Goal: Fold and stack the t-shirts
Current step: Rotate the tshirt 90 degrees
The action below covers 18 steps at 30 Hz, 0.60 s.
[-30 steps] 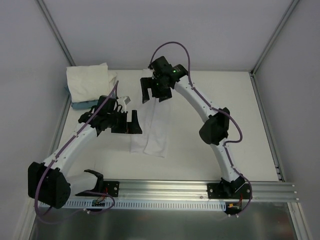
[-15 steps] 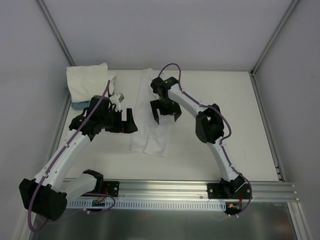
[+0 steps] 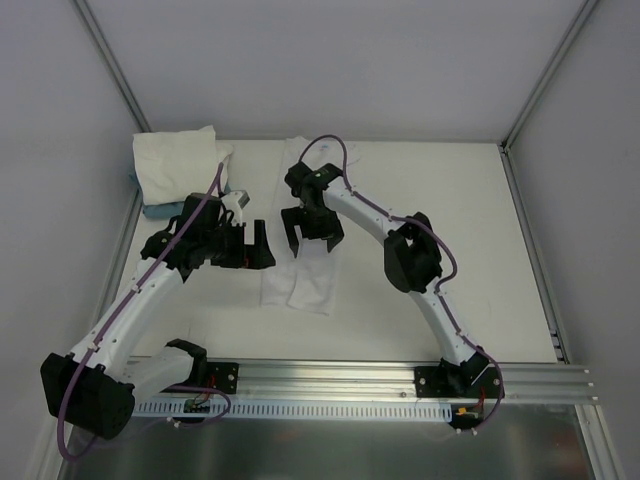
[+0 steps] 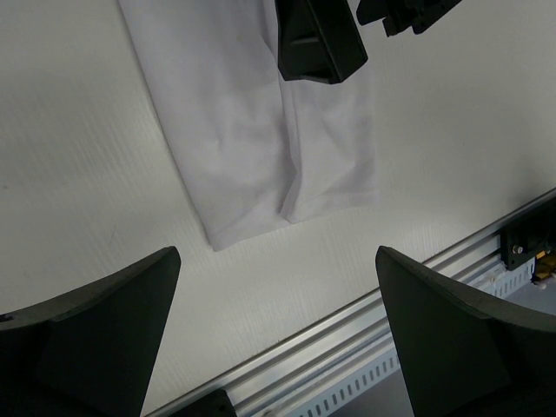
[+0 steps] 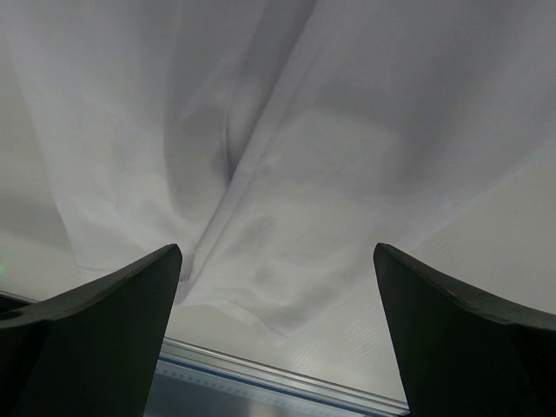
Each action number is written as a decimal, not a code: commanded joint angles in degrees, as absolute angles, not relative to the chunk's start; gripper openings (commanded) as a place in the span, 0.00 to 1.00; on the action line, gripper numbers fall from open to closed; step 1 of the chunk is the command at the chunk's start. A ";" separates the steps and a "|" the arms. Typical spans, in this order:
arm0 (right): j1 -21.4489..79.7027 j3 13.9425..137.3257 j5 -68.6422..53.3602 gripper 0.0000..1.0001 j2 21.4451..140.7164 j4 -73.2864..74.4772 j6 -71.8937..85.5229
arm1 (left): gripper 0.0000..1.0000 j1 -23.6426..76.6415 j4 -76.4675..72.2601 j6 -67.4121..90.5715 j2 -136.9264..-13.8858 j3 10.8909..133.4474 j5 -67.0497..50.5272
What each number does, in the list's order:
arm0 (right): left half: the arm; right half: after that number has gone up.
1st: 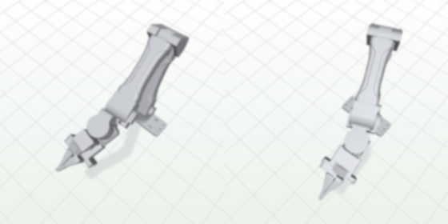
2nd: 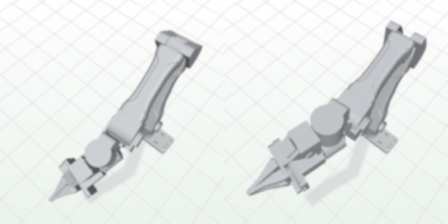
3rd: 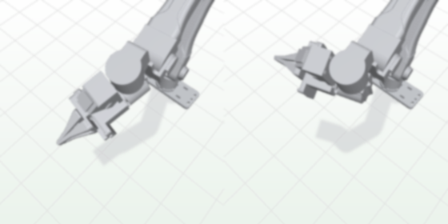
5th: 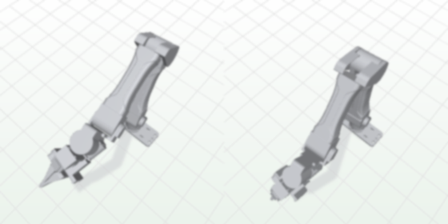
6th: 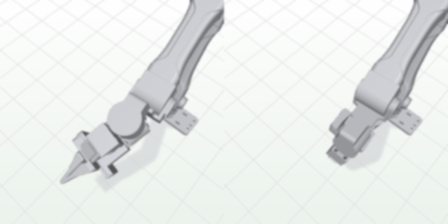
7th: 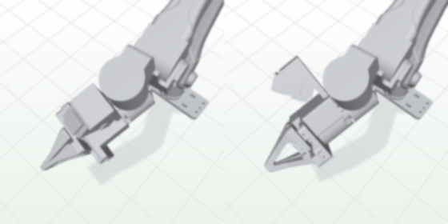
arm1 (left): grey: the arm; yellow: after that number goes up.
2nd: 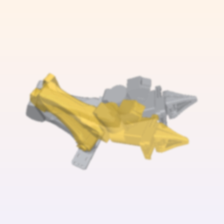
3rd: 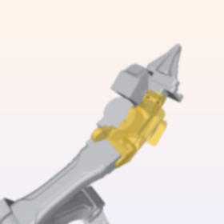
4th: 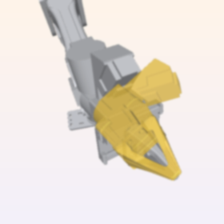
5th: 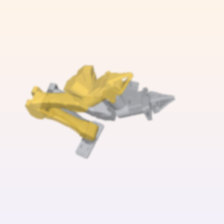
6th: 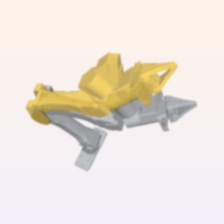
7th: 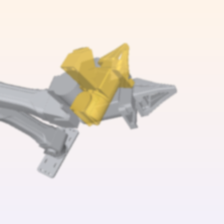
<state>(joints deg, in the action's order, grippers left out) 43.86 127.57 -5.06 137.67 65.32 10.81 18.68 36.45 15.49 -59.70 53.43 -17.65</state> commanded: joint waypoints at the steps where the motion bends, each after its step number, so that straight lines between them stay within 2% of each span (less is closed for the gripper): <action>1: 45.09 127.44 -7.12 1.00 136.41 64.60 12.30 | 0.99 18.63 35.95 14.76 -59.94 52.91 -18.90; 18: 48.77 125.16 -7.47 0.99 139.83 63.55 12.74 | 0.99 18.63 35.60 14.59 -59.50 52.65 -18.98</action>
<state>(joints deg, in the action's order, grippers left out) 47.37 126.15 -7.35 138.98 63.20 11.99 18.68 36.29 15.49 -59.88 52.34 -17.80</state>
